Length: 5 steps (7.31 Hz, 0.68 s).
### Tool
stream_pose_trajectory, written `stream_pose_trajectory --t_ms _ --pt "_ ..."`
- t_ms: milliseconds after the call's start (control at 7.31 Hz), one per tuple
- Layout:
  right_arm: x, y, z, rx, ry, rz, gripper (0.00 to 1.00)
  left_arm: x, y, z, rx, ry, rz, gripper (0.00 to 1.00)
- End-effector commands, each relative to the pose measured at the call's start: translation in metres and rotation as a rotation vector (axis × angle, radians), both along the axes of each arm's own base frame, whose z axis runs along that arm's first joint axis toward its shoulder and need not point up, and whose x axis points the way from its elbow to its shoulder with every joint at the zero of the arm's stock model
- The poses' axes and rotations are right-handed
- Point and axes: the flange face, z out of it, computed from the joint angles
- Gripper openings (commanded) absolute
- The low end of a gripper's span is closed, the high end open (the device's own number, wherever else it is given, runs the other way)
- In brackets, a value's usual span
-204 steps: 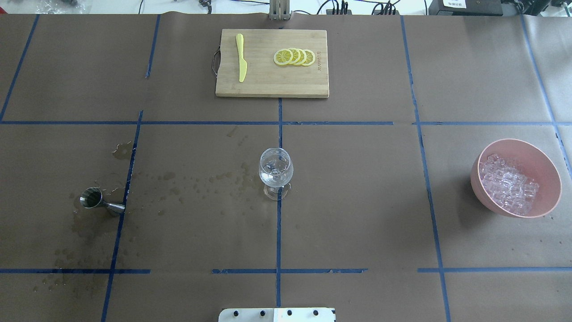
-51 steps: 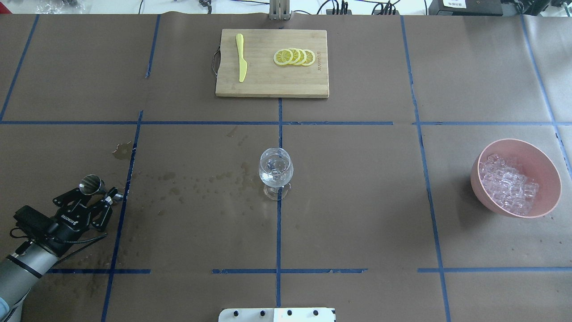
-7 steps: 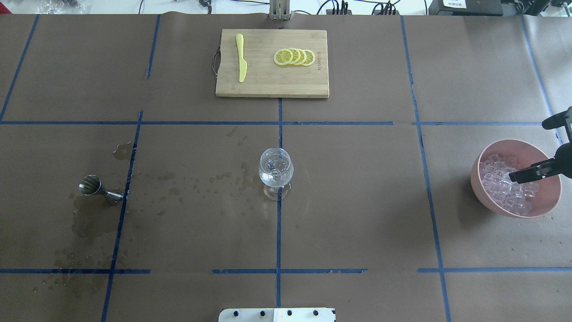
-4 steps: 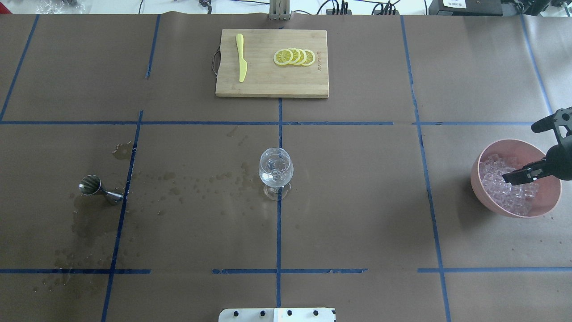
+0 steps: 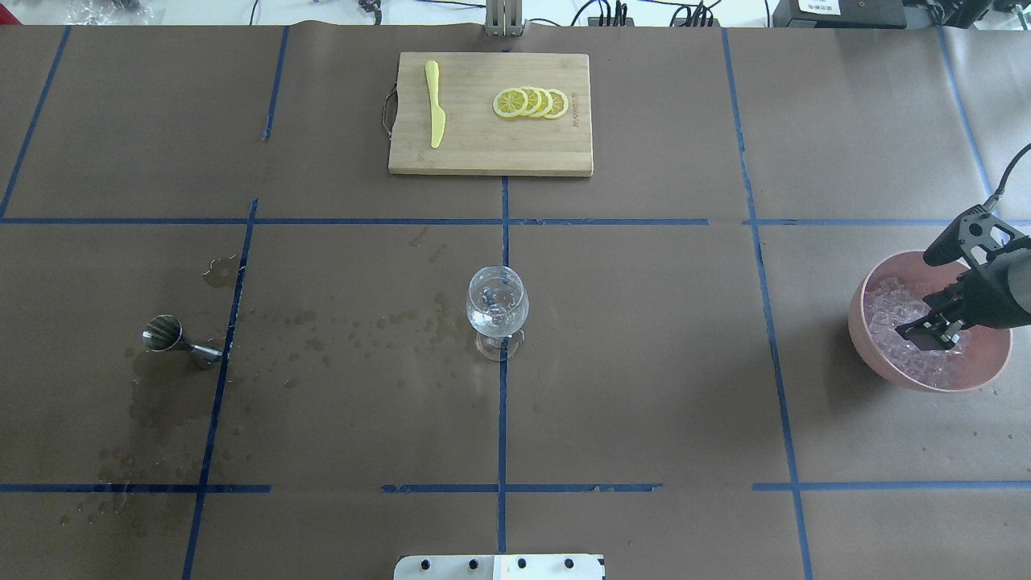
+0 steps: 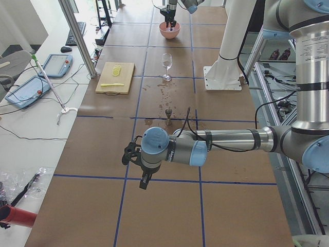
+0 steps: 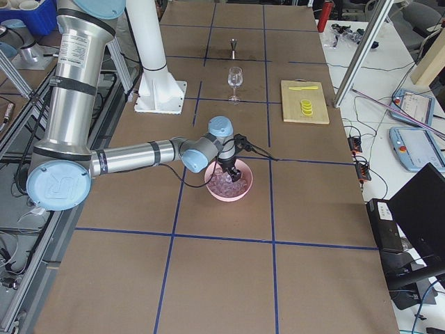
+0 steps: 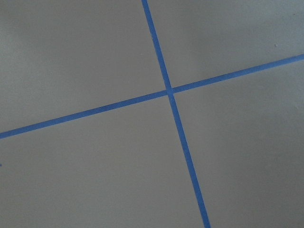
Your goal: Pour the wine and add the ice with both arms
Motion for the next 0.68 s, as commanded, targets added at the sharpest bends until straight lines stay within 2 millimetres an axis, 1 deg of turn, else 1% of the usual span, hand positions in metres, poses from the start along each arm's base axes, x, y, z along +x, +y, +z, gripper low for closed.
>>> stream_pose_trajectory --t_ms 0,137,274,547 --pt "0.0066 -0.0041 0.0049 0.049 0.038 -0.069 0.64 -0.0003 0.0001 0.0005 -0.001 0.000 -0.001 1.00" --pt "0.0062 -0.0044 0.0035 0.051 0.035 -0.070 0.61 -0.0003 0.0001 0.0005 -0.001 0.000 -0.001 1.00" --pt "0.0064 -0.0046 0.0046 0.050 0.039 -0.068 0.59 -0.0003 0.0002 0.0012 -0.002 0.000 -0.001 1.00" --pt "0.0075 -0.0033 0.0058 0.047 0.041 -0.066 0.59 -0.0003 0.0003 0.0020 -0.004 0.000 -0.001 1.00"
